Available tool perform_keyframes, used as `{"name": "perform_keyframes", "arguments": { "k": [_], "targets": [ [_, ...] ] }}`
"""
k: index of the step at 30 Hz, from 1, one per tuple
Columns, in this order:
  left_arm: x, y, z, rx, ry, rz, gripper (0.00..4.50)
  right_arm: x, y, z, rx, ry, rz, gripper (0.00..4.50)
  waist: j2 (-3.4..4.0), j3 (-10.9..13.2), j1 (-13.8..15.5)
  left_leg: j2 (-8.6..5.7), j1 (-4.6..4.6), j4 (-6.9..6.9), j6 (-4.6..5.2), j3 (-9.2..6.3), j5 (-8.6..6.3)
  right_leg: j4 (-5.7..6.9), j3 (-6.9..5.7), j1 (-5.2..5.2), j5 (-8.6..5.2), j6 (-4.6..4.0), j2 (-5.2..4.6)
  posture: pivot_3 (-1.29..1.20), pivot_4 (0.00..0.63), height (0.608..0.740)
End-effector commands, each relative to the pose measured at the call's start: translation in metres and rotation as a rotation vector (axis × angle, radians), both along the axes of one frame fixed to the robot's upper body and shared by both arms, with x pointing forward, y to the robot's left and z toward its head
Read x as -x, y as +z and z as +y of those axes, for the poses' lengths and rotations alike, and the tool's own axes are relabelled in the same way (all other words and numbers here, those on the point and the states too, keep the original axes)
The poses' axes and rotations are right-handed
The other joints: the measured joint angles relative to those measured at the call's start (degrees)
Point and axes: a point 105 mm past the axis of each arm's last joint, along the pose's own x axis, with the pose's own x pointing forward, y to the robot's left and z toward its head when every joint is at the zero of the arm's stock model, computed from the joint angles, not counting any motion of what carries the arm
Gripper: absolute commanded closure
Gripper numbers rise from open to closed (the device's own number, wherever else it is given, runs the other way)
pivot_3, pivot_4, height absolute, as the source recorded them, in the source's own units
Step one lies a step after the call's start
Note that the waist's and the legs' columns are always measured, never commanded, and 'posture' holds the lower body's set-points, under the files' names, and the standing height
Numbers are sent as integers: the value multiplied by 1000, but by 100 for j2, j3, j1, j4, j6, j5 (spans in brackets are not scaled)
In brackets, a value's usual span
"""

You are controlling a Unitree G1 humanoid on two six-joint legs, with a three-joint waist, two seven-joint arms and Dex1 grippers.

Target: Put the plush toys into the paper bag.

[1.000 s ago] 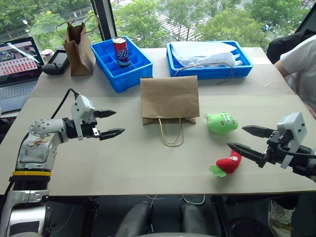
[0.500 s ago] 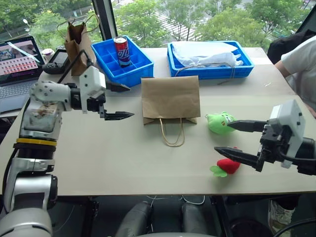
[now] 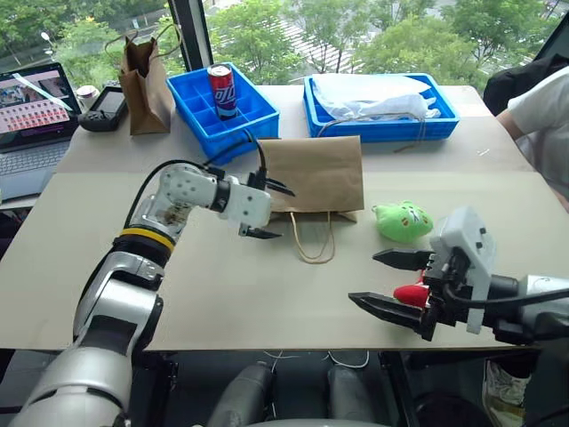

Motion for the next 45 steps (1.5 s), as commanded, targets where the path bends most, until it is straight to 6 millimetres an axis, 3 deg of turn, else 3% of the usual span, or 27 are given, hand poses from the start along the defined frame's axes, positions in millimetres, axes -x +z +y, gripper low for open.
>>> {"name": "perform_keyframes", "arguments": {
  "k": [1, 7, 10, 15, 20, 25, 34, 38, 42, 45],
  "targets": [
    [-5, 8, -13, 4, -49, -108, 86, 2, 12, 2, -20, -25, -48, 0, -1, 0, -2, 0, 0, 0, 1, 1, 0, 1, 0, -1, 0, 0, 0, 0, 150, 740],
    [-6, -7, -37, -44, -108, -183, 86, 3, 16, -5, -8, -92, -70, 0, -3, 1, 0, -1, 0, 0, 6, 10, -2, 6, 0, 0, 4, 8, 0, 0, 150, 740],
    [-6, -3, -46, -5, -108, -131, 749, 4, 17, -8, 0, -126, -78, 0, -4, 2, -5, -2, 0, 3, 8, 12, -2, 8, 0, 0, 5, 10, 0, 0, 150, 740],
    [-9, 4, -45, 45, -75, -49, 2689, 4, 15, -13, 23, -158, -88, 0, -5, 2, -27, -2, 0, 8, 10, 20, -1, 16, -2, -3, 6, 11, 1, 0, 150, 740],
    [-19, 41, -46, 231, 7, 121, 4358, 3, 13, -19, 46, -180, -89, 0, -6, 3, -25, -4, 1, 22, 13, 23, -2, 22, -5, -1, 7, 14, 3, 0, 150, 740],
    [-23, 81, -40, 335, 34, 227, 4439, 1, 7, -23, 62, -194, -76, 0, -7, 4, -29, -3, 0, 40, 18, 25, -5, 26, -7, 3, 9, 20, 6, 0, 150, 740],
    [-10, 111, -19, 399, 110, 420, 4439, -3, -4, -15, 23, -206, -76, 0, -8, 4, -74, -1, 1, 42, 19, 28, -6, 32, -2, -2, 9, 21, 7, 0, 150, 740],
    [4, 108, -11, 391, 150, 469, 4439, -4, -10, -4, -9, -190, -64, 0, -7, 4, -120, 1, 2, 41, 17, 26, -6, 35, 1, -4, 9, 21, 8, 0, 150, 740],
    [20, 97, -19, 419, 189, 565, 4439, -15, -23, 7, -53, -214, -52, 0, -8, 4, -120, 1, 3, 43, 14, 25, -4, 30, 1, -1, 10, 20, 9, 0, 150, 740],
    [24, 96, -28, 476, 251, 619, 4500, -27, -25, 23, -146, -241, -70, 741, -10, 5, -107, 1, 3, 44, 11, 21, -2, 31, 3, -2, 11, 19, 9, 0, 150, 740]
  ]
}}
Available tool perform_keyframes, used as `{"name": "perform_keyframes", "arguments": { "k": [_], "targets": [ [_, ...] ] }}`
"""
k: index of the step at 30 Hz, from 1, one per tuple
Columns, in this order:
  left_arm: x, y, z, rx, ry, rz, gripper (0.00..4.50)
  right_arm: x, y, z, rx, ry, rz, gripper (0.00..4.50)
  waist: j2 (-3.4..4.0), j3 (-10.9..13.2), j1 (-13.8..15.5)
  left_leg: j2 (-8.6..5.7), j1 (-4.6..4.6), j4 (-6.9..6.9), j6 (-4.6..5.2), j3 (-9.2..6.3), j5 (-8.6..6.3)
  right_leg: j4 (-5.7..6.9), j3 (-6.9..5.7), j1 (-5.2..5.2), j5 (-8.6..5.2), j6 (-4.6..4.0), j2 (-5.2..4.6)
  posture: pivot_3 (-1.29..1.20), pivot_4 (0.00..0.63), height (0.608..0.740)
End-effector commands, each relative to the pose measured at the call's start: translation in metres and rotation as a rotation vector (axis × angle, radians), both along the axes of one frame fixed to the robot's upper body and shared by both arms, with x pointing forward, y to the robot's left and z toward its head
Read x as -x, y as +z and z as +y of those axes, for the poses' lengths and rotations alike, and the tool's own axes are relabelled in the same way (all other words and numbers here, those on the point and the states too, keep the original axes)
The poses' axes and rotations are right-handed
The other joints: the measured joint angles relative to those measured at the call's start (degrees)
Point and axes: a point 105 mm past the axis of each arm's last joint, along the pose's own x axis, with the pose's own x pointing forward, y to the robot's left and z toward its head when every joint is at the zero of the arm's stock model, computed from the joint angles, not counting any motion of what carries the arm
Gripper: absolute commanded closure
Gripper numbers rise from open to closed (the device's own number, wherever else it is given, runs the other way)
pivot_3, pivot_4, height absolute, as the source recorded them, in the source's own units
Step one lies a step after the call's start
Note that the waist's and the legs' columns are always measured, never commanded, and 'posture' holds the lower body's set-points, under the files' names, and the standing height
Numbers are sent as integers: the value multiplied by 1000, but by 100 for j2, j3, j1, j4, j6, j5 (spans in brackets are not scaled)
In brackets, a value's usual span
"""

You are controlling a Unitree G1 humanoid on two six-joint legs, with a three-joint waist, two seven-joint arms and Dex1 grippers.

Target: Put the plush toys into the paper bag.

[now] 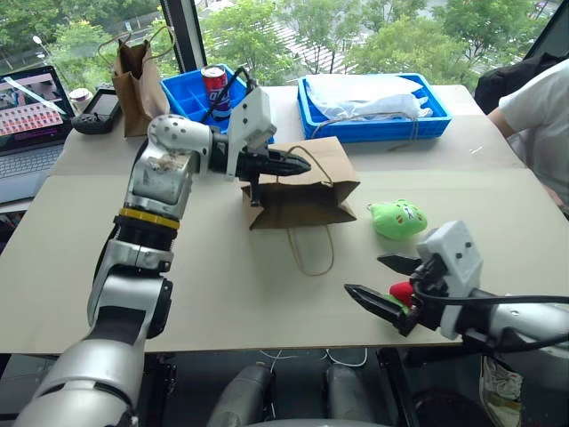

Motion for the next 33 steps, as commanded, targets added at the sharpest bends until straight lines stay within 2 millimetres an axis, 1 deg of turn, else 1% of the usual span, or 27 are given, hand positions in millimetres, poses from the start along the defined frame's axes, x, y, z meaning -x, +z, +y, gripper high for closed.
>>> {"name": "perform_keyframes", "arguments": {
  "k": [1, 2, 3, 5, 6, 7, 9, 11, 14, 16, 19, 21, 24, 26, 29, 31, 33],
  "targets": [
    [11, 18, -14, 64, 40, 13, 4500, -14, 4, 17, -83, -33, -67, 1079, 0, 0, 10, 0, 0, 0, -1, 0, 1, 0, 2, 0, 0, 0, 1, 0, 150, 740],
    [13, 17, -15, 68, 49, 21, 4500, -21, 4, 22, -124, -58, -83, 1353, 0, 0, 15, -2, -1, 0, -2, 0, 1, 2, 3, -3, 1, -1, 0, 0, 150, 740],
    [15, 17, -17, 72, 53, 31, 4500, -27, 2, 26, -134, -72, -88, 1774, -2, 0, 13, -3, -1, -1, -3, 0, 2, 3, 6, -5, 0, -1, 0, 0, 150, 740],
    [19, 16, -18, 70, 54, 46, 4500, -41, -3, 31, -138, -97, -98, 2364, 3, -3, 8, 1, 1, -1, -5, 0, 2, 4, 4, -5, 1, -1, 6, 0, 150, 740],
    [20, 16, -19, 63, 61, 52, 4500, -50, -7, 32, -117, -108, -103, 2774, 3, -3, -3, -2, 3, -4, -5, 2, 3, 8, 9, -8, 1, -2, 4, 0, 150, 740],
    [19, 14, -19, 51, 74, 47, 4500, -59, -10, 32, -101, -122, -114, 3092, 3, -3, -3, -2, 6, -4, -6, 3, 3, 11, 7, -7, 1, -2, 8, 0, 150, 740],
    [18, 11, -21, 31, 96, 37, 4500, -81, -8, 32, -141, -179, -144, 3726, 3, -3, -21, -3, 8, -5, -10, 6, 5, 15, 9, -10, 2, -3, 9, 0, 150, 740],
    [22, 10, -25, 52, 94, 68, 4500, -95, -9, 33, -131, -198, -170, 4435, 5, -3, -25, -3, 10, -7, -18, 7, 10, 18, 9, -12, 5, -8, 12, 0, 150, 740],
    [25, 6, -27, 54, 97, 90, 4500, -113, -22, 40, -136, -201, -168, 4474, 5, -3, -37, -2, 14, -14, -26, 5, 15, 22, 8, -16, 5, -8, 14, 0, 150, 740],
    [24, 6, -27, 58, 107, 97, 4500, -119, -30, 43, -137, -202, -164, 4474, 5, -3, -47, -2, 14, -15, -40, 6, 23, 23, 8, -17, 5, -9, 15, 0, 150, 740],
    [24, 8, -29, 82, 122, 121, 4500, -130, -47, 47, -113, -196, -155, 4474, 5, -4, -53, -2, 14, -20, -43, 5, 25, 25, 11, -20, 6, -10, 14, 0, 150, 740],
    [17, 10, -28, 98, 183, 132, 4500, -135, -60, 46, -61, -190, -156, 4474, 6, -4, -52, -3, 15, -21, -43, 6, 25, 24, 12, -19, 6, -10, 14, 0, 150, 740],
    [5, 17, -28, 152, 285, 179, 4500, -137, -71, 45, -33, -180, -146, 4474, 6, -4, -49, -3, 15, -21, -43, 5, 25, 25, 11, -19, 6, -10, 14, 0, 150, 740],
    [-5, 25, -18, 221, 375, 268, 4500, -136, -79, 44, -5, -170, -141, 4474, 6, -4, -55, -3, 16, -21, -44, 5, 25, 25, 12, -20, 6, -10, 14, 0, 150, 740],
    [-17, 32, -5, 272, 473, 325, 4500, -134, -84, 45, -3, -154, -133, 4474, 6, -4, -69, 1, 20, -21, -45, 4, 25, 28, 10, -19, 6, -10, 17, 0, 150, 740],
    [-23, 37, 3, 292, 516, 340, 4500, -131, -87, 47, 3, -139, -126, 4474, 7, -4, -85, 2, 30, -27, -46, 5, 24, 29, 10, -16, 6, -10, 19, 0, 150, 740],
    [-22, 43, 4, 329, 511, 393, 4500, -129, -89, 48, 23, -121, -124, 4474, 7, -5, -79, 2, 40, -32, -47, 5, 24, 30, 10, -10, 6, -10, 19, 0, 150, 740]
  ]
}}
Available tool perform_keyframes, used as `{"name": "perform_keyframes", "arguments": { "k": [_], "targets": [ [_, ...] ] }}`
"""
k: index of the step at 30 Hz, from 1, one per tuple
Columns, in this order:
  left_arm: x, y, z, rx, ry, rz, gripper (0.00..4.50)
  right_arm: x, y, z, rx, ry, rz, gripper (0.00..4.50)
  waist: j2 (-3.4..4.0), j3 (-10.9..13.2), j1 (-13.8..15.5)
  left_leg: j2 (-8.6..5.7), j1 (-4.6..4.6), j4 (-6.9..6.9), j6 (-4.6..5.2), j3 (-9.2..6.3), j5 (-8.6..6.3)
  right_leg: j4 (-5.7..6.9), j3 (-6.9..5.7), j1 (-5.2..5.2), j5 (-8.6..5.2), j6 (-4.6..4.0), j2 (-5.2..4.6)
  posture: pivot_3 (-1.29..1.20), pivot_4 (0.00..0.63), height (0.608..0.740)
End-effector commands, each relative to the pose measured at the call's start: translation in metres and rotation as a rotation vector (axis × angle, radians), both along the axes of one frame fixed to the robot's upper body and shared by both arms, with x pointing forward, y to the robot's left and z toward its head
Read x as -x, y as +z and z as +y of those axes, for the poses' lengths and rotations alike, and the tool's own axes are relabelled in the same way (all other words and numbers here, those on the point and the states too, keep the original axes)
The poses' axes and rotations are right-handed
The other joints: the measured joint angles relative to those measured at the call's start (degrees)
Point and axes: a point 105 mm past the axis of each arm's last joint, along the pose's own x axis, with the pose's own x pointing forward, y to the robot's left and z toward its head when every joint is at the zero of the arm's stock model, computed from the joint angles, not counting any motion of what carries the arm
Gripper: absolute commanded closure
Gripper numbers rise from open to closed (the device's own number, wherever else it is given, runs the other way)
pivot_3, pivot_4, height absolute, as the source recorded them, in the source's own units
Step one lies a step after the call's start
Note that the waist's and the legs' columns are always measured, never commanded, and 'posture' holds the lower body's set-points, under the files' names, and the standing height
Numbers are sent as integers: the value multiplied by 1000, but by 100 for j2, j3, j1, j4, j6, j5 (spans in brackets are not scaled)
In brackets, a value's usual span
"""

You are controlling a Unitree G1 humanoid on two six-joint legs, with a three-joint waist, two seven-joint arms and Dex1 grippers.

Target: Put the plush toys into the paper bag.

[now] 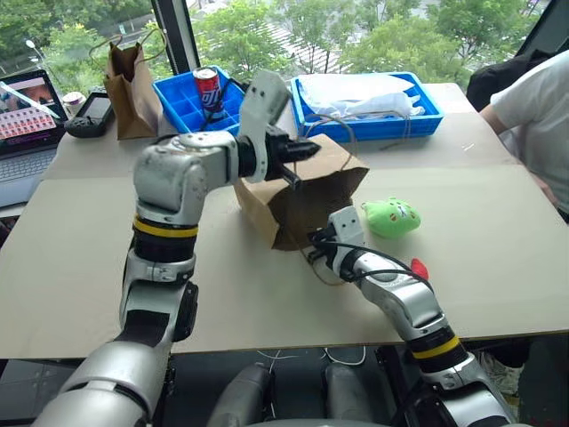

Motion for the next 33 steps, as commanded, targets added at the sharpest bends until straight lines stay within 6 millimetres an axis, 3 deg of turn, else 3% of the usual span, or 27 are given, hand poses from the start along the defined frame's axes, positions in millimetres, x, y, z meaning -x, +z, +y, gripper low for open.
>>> {"name": "perform_keyframes", "arguments": {
  "k": [1, 8, 16, 20, 24, 27, 28, 33],
  "targets": [
    [3, 18, 3, 72, 5, 30, 4500, 6, -7, 2, 35, 33, 17, 4474, 0, 0, 5, 0, 2, -1, 0, 0, 0, 0, 0, 1, 0, 0, 0, 0, 150, 740],
    [-4, 17, 11, 120, 52, 95, 4500, 9, -7, 6, 49, 56, 20, 4474, 0, 0, -8, 1, 2, -2, -4, 0, 1, 0, 1, 0, 0, 0, 0, 0, 150, 740],
    [-10, 13, 5, 252, 97, 224, 4500, 12, -3, 6, 48, 57, 12, 4474, 0, 0, 14, 1, 4, -4, -5, 0, 1, 1, 1, 2, 1, -1, -1, 0, 150, 740],
    [-10, 13, 4, 279, 95, 246, 4500, 14, 37, 4, -46, 68, -77, 4474, 0, 0, 13, 1, 1, -4, -6, 1, 2, 1, 1, -1, 1, -1, -1, 0, 150, 740],
    [-8, 11, 2, 274, 89, 248, 4500, 21, 71, -14, -17, 71, -142, 4474, 0, 0, 23, 0, -6, -4, -6, 1, 1, 0, 2, -6, 1, -2, -2, 0, 150, 740],
    [-5, 11, -3, 246, 73, 220, 4500, 27, 100, -42, 17, 48, -171, 3705, -1, 0, 43, -3, -10, -4, -1, 1, -2, -4, 0, -6, 1, -1, -4, 0, 150, 740],
    [-5, 11, -3, 247, 72, 218, 4500, 27, 105, -55, 56, 29, -173, 3258, -1, 0, 56, -4, -11, -4, 0, 0, -3, -4, -2, -5, 1, -1, -4, 0, 150, 740],
    [-5, 9, -4, 251, 76, 219, 4500, 15, 110, -116, 219, -130, -148, 1566, -2, 1, 101, -6, -14, -4, 7, 5, -7, -10, -3, -4, 1, -1, -9, 0, 150, 740]
  ]
}}
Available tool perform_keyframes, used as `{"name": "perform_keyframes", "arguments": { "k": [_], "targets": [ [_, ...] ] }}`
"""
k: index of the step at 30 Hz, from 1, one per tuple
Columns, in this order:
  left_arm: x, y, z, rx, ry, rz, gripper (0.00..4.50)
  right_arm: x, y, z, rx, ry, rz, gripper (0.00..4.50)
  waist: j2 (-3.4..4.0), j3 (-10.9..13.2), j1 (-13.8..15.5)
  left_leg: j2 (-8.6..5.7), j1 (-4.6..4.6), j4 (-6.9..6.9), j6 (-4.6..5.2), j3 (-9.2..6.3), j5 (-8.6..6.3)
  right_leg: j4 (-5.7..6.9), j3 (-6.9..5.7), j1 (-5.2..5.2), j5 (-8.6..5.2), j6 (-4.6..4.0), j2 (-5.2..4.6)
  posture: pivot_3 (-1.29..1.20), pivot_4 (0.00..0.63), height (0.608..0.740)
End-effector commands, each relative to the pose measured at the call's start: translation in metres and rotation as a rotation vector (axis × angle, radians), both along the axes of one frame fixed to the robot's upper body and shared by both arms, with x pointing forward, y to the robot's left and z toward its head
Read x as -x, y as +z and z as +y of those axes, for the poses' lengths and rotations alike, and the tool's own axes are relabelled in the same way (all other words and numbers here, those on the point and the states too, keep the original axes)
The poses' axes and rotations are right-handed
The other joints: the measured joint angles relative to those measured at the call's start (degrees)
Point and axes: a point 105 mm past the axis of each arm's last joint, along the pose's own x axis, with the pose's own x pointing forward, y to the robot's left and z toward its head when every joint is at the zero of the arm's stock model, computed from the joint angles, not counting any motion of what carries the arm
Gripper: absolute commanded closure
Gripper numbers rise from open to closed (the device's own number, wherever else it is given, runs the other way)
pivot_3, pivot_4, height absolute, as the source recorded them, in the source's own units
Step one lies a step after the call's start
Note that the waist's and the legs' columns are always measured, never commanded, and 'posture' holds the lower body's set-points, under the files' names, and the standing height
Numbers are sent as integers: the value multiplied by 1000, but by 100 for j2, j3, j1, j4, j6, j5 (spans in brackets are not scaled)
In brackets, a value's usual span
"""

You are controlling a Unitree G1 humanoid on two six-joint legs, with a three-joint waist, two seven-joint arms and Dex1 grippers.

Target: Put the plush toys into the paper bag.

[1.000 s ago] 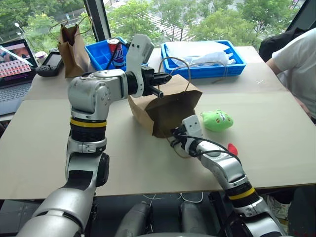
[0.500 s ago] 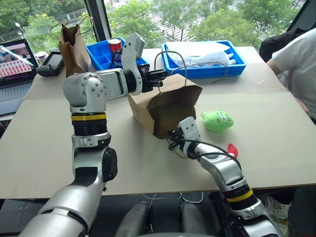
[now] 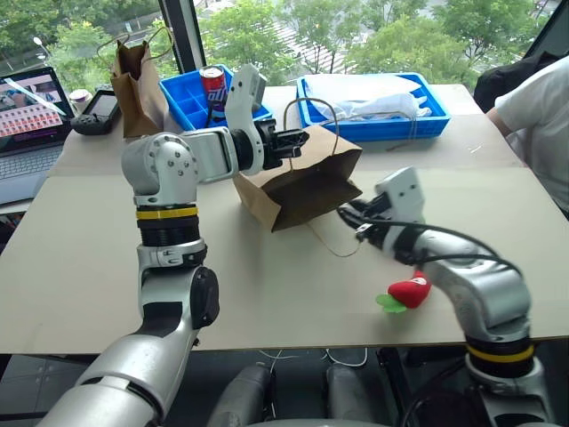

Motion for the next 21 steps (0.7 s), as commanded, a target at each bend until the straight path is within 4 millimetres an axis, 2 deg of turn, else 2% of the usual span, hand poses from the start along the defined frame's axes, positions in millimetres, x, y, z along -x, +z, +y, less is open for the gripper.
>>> {"name": "perform_keyframes", "arguments": {
  "k": [1, 3, 4, 8, 10, 12, 18, 21],
  "targets": [
    [5, 13, -2, 27, -18, -55, 4500, -12, 4, -36, 44, -110, -14, 1260, -1, 0, 4, 1, 0, 0, 0, 1, 0, 0, 0, -1, 0, 0, 0, 0, 150, 740],
    [5, 13, -2, 28, -18, -54, 4500, -23, -5, -50, 63, -156, 9, 652, -1, 0, -11, 6, 1, -1, 0, 12, 0, 1, 2, -2, 0, 0, 0, 0, 150, 740],
    [5, 13, -2, 27, -18, -54, 4500, -27, -15, -54, 67, -165, 46, 125, -1, 1, -14, 7, 2, -1, 0, 18, 0, 2, 5, -3, 0, 0, -2, 0, 150, 740],
    [5, 14, -1, 26, -16, -57, 4500, -37, -45, -58, 43, -179, 140, 9, -1, 1, -16, 7, 3, -1, -3, 30, 3, 3, 14, -4, 0, 0, -4, 0, 150, 740],
    [4, 15, 0, 25, -14, -58, 4500, -43, -62, -66, 40, -224, 172, 561, -1, 1, -24, 7, 3, -1, -10, 35, 7, 3, 19, -5, 0, -1, -5, 0, 150, 740],
    [4, 15, -1, 24, -13, -58, 4500, -45, -65, -68, 32, -236, 171, 1080, -1, 0, -25, 6, 5, 0, -18, 44, 12, 4, 29, -5, 1, -1, -6, 0, 150, 740],
    [6, 13, -2, 21, -17, -55, 4500, -40, -32, -72, 44, -221, 58, 3122, -1, 1, -15, 3, 6, 1, -13, 52, 9, 1, 38, -5, 4, 5, -6, 0, 150, 740],
    [6, 12, -4, 24, -19, -53, 4500, -25, 15, -61, 71, -131, -53, 4117, -1, 1, -4, 3, 2, 1, -14, 53, 9, 1, 40, -10, 4, 5, -7, 0, 150, 740]
  ]
}}
